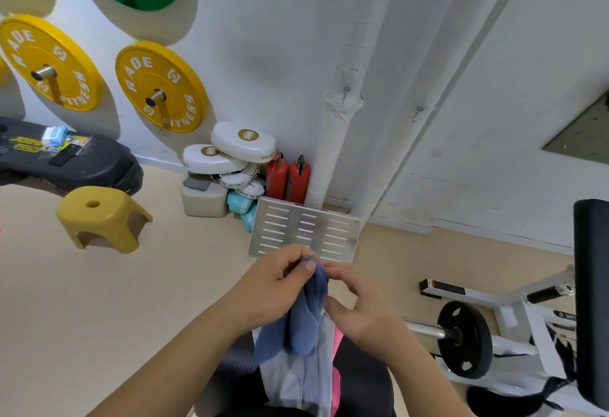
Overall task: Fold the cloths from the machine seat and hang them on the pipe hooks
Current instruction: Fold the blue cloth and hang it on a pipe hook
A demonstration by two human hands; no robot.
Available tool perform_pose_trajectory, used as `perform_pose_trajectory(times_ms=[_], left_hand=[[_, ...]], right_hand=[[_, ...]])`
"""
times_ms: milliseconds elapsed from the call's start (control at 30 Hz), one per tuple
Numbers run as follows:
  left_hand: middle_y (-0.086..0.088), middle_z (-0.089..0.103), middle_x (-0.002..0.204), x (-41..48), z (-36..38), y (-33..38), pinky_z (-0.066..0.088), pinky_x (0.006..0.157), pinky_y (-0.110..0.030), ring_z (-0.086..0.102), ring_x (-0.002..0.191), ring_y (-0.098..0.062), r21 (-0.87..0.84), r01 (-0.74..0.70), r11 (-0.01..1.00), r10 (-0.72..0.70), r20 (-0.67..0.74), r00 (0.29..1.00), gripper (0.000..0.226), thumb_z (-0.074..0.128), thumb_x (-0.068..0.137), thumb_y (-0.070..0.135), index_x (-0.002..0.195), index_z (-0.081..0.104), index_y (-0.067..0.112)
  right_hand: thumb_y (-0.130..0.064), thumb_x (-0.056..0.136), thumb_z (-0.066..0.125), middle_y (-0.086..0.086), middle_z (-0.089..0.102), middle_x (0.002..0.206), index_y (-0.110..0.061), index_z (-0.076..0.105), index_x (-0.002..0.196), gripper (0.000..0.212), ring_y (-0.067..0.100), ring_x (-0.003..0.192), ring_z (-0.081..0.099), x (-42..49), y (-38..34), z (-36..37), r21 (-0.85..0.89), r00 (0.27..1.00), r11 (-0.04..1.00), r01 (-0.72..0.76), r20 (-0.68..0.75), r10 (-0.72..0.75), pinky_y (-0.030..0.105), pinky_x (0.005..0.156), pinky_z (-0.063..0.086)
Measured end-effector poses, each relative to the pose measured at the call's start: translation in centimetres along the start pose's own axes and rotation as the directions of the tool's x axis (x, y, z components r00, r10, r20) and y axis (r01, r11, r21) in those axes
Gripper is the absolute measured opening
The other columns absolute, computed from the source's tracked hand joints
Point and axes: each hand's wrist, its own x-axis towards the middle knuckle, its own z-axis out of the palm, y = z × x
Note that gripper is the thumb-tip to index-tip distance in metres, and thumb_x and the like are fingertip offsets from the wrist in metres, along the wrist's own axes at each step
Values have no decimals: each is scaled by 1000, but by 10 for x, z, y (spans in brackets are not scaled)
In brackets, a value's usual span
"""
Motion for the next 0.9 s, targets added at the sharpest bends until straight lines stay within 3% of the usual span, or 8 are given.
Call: perform_pose_trajectory(times_ms=[133, 267, 433, 633, 700, 767, 833, 900], left_hand=[[12, 69, 94, 0, -34, 52, 50, 81, -13, 65, 93, -6, 56, -189, 980, 193, -59, 980, 20, 49, 106, 20, 102, 65, 32], [12, 71, 95, 5, -46, 71, 48, 83, -11, 66, 96, -6, 46, -250, 967, 254, -205, 945, 20, 48, 107, 19, 103, 65, 30], [21, 67, 100, 9, -45, 61, 43, 82, -3, 62, 98, 3, 78, -214, 974, 228, -294, 928, 23, 47, 107, 20, 102, 64, 35], [20, 68, 93, 23, -41, 37, 45, 82, -16, 61, 93, 6, 11, -31, 999, 33, -433, 901, 26, 45, 108, 24, 96, 62, 40], [17, 66, 98, 35, -40, 28, 45, 85, -24, 60, 95, 0, -4, 64, 998, -59, -454, 889, 22, 43, 108, 27, 103, 62, 37], [13, 64, 99, 49, -36, 16, 41, 88, -29, 59, 99, -9, 2, 145, 989, -130, -432, 893, 21, 42, 108, 28, 110, 62, 31], [10, 62, 99, 61, -30, 3, 40, 88, -29, 59, 102, -16, -12, 194, 981, -183, -399, 899, 21, 42, 108, 27, 111, 63, 26], [5, 64, 102, 68, -24, -6, 40, 86, -30, 59, 103, -18, -44, 213, 976, -213, -394, 894, 21, 43, 107, 27, 111, 64, 24]], right_hand=[[-31, 82, 78, -8, 74, 96, -27, 73, 97, 16, 12, 96, 68, 5, -16, -14, 75, 999, 997, -3, 37, 0, 28, 88, 56], [-33, 82, 77, -7, 74, 90, -25, 72, 91, 13, 11, 89, 69, 10, -8, -19, 34, 996, 998, -52, 75, 49, 30, 87, 58], [-18, 84, 76, -6, 71, 81, -19, 67, 85, 9, 2, 78, 65, -7, 25, -8, -47, 984, 985, -167, 54, 170, 31, 83, 57], [-27, 73, 75, -13, 68, 97, -27, 53, 58, 26, 13, 102, 64, -31, 21, -14, -13, 995, 999, 38, -87, -39, 33, 82, 56], [-19, 73, 77, -10, 69, 87, -22, 51, 59, 29, 16, 94, 66, -37, 15, -19, -53, 978, 986, 156, -134, -162, 30, 79, 54], [-19, 73, 77, -7, 64, 76, -19, 52, 62, 28, 18, 83, 64, -44, 7, -24, -35, 973, 983, 179, -140, -182, 30, 75, 53], [-30, 75, 75, -8, 59, 70, -23, 53, 64, 25, 15, 77, 59, -47, 3, -29, -115, 981, 981, 157, -94, -168, 22, 73, 49], [-43, 78, 72, -11, 58, 71, -25, 57, 71, 24, 10, 80, 56, -44, 10, -36, -357, 994, 930, 90, -23, -106, 17, 74, 45]])
